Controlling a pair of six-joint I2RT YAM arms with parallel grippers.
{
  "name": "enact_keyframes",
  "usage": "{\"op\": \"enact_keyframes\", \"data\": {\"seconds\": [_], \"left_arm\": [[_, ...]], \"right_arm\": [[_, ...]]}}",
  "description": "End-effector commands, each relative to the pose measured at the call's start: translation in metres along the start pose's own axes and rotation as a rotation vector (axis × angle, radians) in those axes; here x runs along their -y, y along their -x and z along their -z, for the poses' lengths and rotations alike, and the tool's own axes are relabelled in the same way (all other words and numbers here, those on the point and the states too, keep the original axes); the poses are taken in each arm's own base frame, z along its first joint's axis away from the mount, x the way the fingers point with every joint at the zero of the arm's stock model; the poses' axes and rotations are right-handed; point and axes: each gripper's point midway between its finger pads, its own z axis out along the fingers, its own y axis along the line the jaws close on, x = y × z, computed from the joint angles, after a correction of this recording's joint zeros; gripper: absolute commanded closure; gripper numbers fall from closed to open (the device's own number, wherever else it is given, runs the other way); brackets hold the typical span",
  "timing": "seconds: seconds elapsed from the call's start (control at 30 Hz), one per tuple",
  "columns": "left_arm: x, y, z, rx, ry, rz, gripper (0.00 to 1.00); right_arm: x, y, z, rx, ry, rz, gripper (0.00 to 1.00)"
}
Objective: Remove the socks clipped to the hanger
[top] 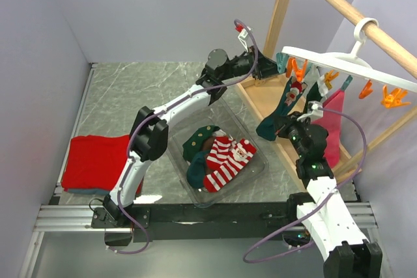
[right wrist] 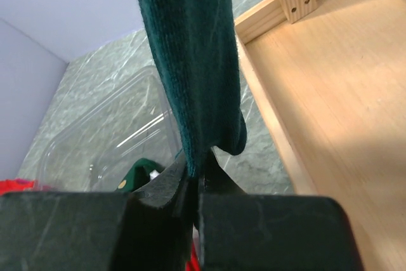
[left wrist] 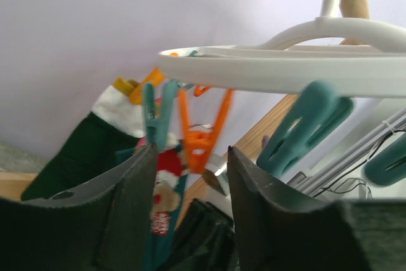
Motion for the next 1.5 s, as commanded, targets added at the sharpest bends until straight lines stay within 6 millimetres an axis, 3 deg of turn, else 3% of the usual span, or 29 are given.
{"op": "enact_keyframes", "data": {"seconds": [0.0, 0.2, 0.63, 1.03, 1.27, 1.47], "left_arm": [[-0.020, 0.000, 0.008, 0.024, -0.052, 0.028, 0.50], [-0.028, 0.004, -0.003, 0.023, -0.111, 0.026, 0.48], [0.008, -0.013, -0.029, 0.054, -0.176, 0.054, 0.30], [0.058, -0.012, -0.039, 0.085, -0.281, 0.092, 0.26], [0.062, -0.004, -0.043, 0.161, -0.300, 0.181, 0.26], [0.061, 0.000, -0.045, 0.225, -0.312, 0.288, 0.34]], "right_arm": [[-0.017, 0.007, 0.009, -0.022, 0.059, 0.012, 1.00], [-0.022, 0.010, 0.015, -0.024, 0.073, 0.027, 1.00], [-0.037, 0.011, 0.043, -0.048, 0.109, 0.026, 1.00], [-0.045, 0.004, 0.068, -0.092, 0.136, 0.065, 1.00], [-0.050, 0.002, 0.074, -0.103, 0.159, 0.062, 1.00], [-0.050, 0.001, 0.077, -0.102, 0.163, 0.064, 1.00]]}}
